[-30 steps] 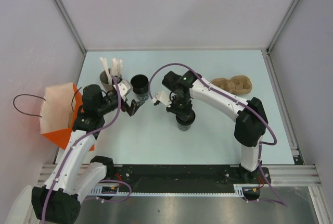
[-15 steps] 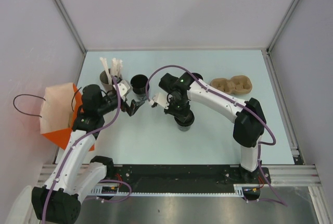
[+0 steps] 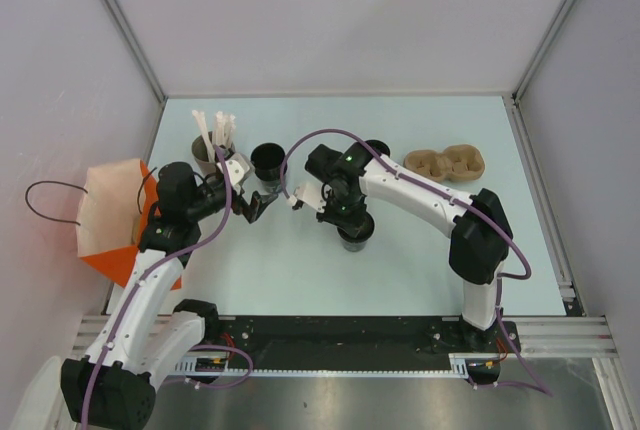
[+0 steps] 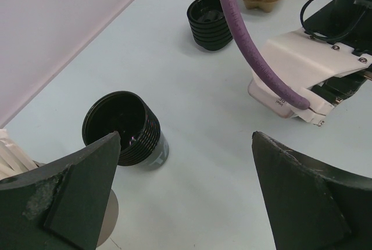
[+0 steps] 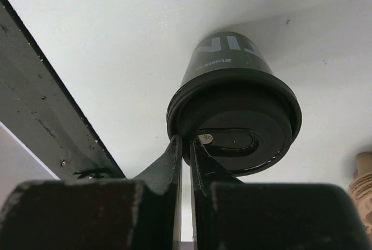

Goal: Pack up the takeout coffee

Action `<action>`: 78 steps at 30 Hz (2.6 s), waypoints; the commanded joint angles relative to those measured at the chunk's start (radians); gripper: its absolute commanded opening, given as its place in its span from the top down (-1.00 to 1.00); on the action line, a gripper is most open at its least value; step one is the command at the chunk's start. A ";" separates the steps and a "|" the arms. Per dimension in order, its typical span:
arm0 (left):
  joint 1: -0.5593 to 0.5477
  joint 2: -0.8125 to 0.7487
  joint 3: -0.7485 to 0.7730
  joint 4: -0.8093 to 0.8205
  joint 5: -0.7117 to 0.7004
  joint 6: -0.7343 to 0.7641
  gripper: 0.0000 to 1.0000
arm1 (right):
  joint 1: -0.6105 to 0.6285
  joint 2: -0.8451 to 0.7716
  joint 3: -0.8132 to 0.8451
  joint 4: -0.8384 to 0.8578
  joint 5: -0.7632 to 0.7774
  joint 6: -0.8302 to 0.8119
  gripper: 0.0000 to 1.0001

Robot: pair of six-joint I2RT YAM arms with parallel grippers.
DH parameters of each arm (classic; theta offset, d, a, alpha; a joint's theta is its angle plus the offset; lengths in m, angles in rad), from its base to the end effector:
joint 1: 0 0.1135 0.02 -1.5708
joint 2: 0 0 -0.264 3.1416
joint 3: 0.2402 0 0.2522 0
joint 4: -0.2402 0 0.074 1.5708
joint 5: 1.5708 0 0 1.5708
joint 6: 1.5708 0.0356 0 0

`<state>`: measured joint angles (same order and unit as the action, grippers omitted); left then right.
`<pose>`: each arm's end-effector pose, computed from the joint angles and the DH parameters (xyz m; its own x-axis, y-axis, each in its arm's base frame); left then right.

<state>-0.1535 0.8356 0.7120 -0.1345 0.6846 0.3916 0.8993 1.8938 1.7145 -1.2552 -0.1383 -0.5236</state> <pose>0.1859 -0.0515 0.3127 0.0427 0.2926 -0.9553 0.7642 0.6063 0.2198 0.2266 0.2930 0.2710 -0.1403 -0.9725 -0.1860 -0.9898 0.1332 0.0503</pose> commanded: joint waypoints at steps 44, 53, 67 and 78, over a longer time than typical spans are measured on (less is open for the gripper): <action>0.017 0.016 -0.002 0.042 0.064 0.000 -1.00 | -0.077 -0.156 0.152 -0.039 -0.092 -0.018 -0.02; -0.012 0.103 0.069 -0.062 0.121 0.039 -1.00 | -0.359 -0.399 -0.108 0.204 -0.260 0.026 -0.99; -0.251 0.192 0.251 -0.037 -0.183 0.006 -1.00 | -0.565 -0.657 -0.450 0.635 -0.283 0.235 -1.00; -0.293 0.387 0.323 -0.089 -0.122 -0.076 -0.99 | -0.626 -0.547 -0.520 0.651 -0.495 0.300 -1.00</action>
<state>-0.4141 1.1156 0.9771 -0.1799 0.5377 0.3386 0.2970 1.3067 1.2118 -0.6422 -0.5346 -0.2691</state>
